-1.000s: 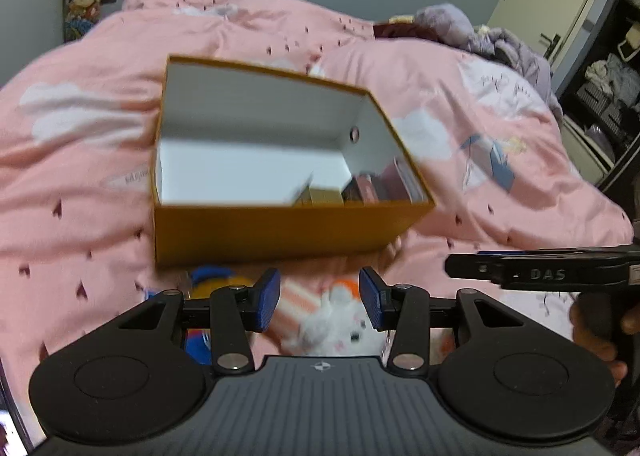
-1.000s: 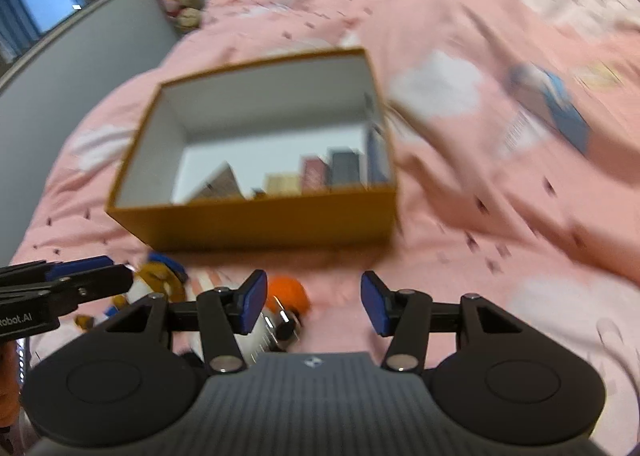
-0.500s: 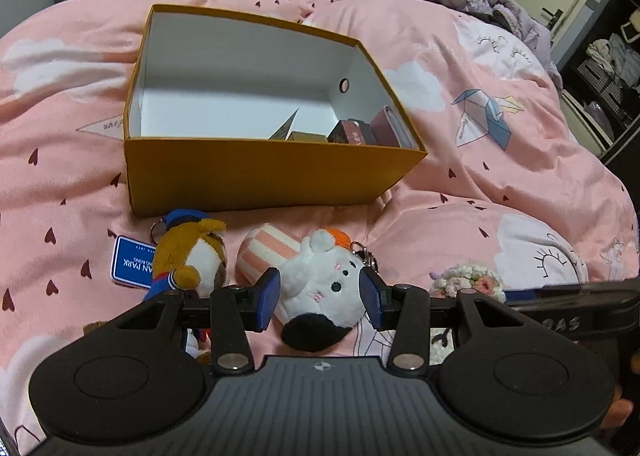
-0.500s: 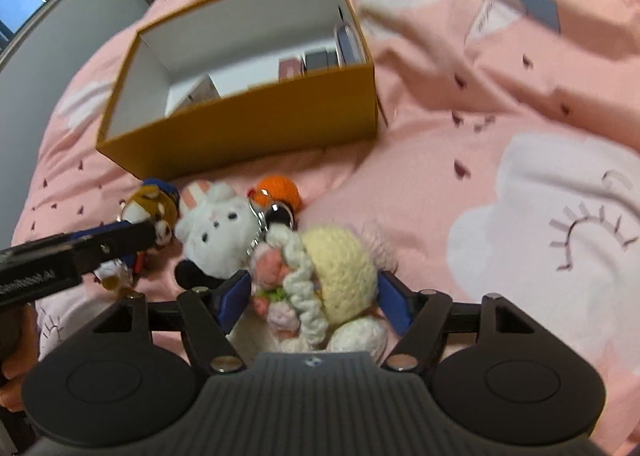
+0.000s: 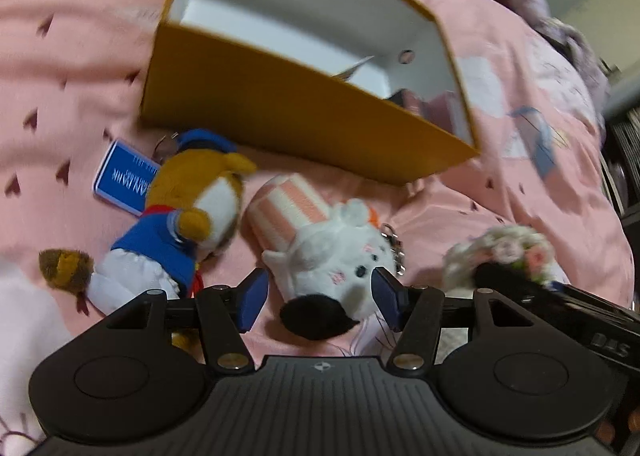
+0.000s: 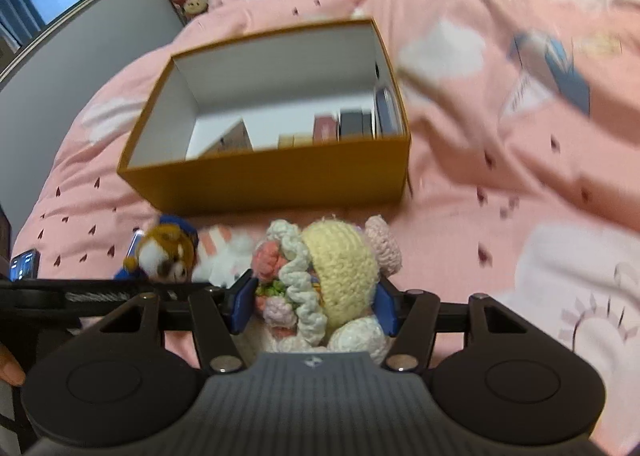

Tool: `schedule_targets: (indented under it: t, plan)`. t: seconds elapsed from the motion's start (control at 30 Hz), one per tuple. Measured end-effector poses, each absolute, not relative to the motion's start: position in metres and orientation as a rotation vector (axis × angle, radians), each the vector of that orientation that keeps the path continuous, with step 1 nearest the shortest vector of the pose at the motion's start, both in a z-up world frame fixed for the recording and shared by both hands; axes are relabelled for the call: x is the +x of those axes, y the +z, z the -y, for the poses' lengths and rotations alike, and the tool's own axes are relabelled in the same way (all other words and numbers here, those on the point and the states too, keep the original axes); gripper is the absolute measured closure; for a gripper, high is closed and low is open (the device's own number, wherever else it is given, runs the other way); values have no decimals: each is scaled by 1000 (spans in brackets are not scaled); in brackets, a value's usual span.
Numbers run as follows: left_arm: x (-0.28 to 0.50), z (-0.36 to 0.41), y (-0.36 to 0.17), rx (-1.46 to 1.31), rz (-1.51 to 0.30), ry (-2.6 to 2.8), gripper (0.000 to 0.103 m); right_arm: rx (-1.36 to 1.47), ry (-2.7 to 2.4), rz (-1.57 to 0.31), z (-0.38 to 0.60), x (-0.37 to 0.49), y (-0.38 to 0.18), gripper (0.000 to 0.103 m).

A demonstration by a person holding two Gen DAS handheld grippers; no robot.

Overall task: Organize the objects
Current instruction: 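Grasp the striped-hat bunny with the left gripper while the right gripper grasps the crocheted bunny, then carry both plush bunnies into the orange box and open both grippers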

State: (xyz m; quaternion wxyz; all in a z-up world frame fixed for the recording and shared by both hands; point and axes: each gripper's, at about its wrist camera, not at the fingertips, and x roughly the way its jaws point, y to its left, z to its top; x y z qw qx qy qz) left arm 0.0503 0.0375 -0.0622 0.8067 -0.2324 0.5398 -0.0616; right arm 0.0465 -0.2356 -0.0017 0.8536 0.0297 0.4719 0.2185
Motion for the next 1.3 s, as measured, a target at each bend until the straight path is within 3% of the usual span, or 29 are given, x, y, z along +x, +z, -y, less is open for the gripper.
schedule_targets:
  t: [0.2,0.27,0.33,0.5,0.57,0.93,1.3]
  plan:
    - [65,-36,-83,-605,-1192,-135,34,23,468,-1029,225,61,-13,41]
    - [71,-34,-94,-645,-1221,-155,23,13,464,-1051,225,62,-20,41]
    - [76,-33,-106,-694,-1252,-178,19,14,455,-1071,227,63,-27,40]
    - [86,-28,-124,-787,-1254,-207,19,43,442,-1104,231,67,-35,39]
    - [88,-24,-121,-763,-1249,-216,28,50,440,-1108,232,68,-37,39]
    - [68,-1,-53,-376,-1102,-239,34,111,465,-1077,241,73,-18,40]
    - [92,-39,46,-384,-874,-312,33,10,571,-760,229,118,58,41]
